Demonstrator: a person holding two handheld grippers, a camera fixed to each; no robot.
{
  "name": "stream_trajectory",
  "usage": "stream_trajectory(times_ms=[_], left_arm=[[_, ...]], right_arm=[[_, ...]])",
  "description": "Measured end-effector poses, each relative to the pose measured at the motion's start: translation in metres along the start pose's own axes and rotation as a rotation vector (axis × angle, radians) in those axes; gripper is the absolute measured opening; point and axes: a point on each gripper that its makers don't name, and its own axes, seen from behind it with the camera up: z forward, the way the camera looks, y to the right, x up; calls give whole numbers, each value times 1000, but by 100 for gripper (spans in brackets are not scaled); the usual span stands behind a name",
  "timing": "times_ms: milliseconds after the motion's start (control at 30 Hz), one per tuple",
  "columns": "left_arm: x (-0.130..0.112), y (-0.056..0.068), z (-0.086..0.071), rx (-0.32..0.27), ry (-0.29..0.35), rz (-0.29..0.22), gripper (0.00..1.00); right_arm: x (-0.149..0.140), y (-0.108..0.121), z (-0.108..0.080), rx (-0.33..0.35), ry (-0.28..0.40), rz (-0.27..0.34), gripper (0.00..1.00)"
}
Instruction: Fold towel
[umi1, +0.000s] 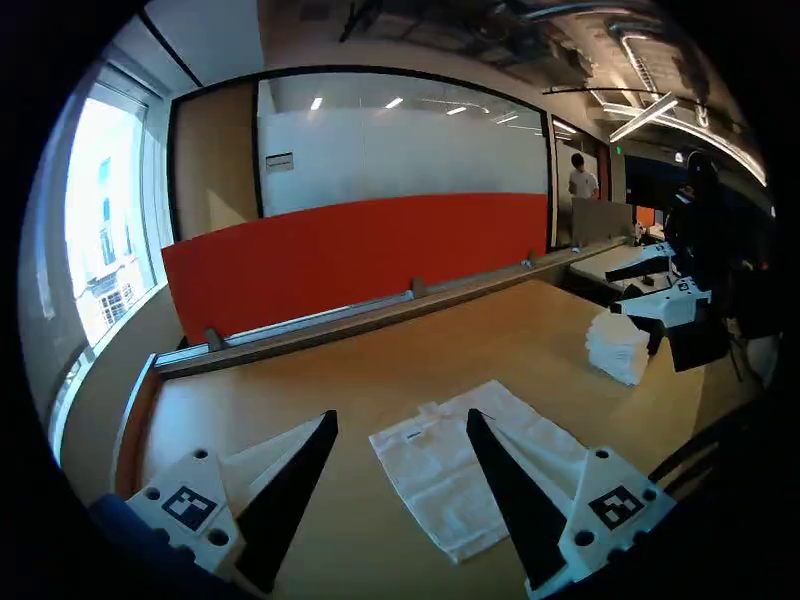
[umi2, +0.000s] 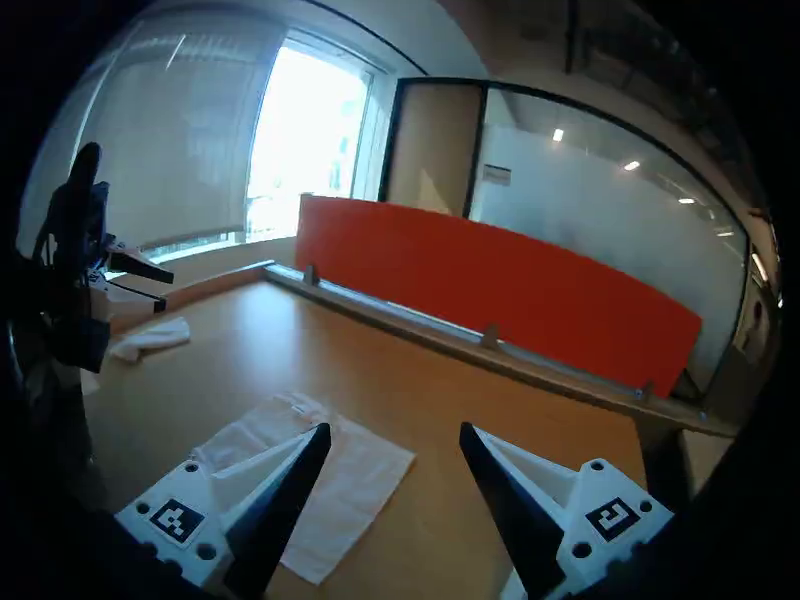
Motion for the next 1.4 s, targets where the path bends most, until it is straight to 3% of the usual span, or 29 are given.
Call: stream_trajectory(times_ms=[1000,1400], left_arm=[[-138,41,26,-80,-205,18,96],[-188,50,36,-100,-281,16,96]], right_arm=[[-133,-48,30,71,-190,-35,100],[-183,-63,36,97,-266,-39,100]])
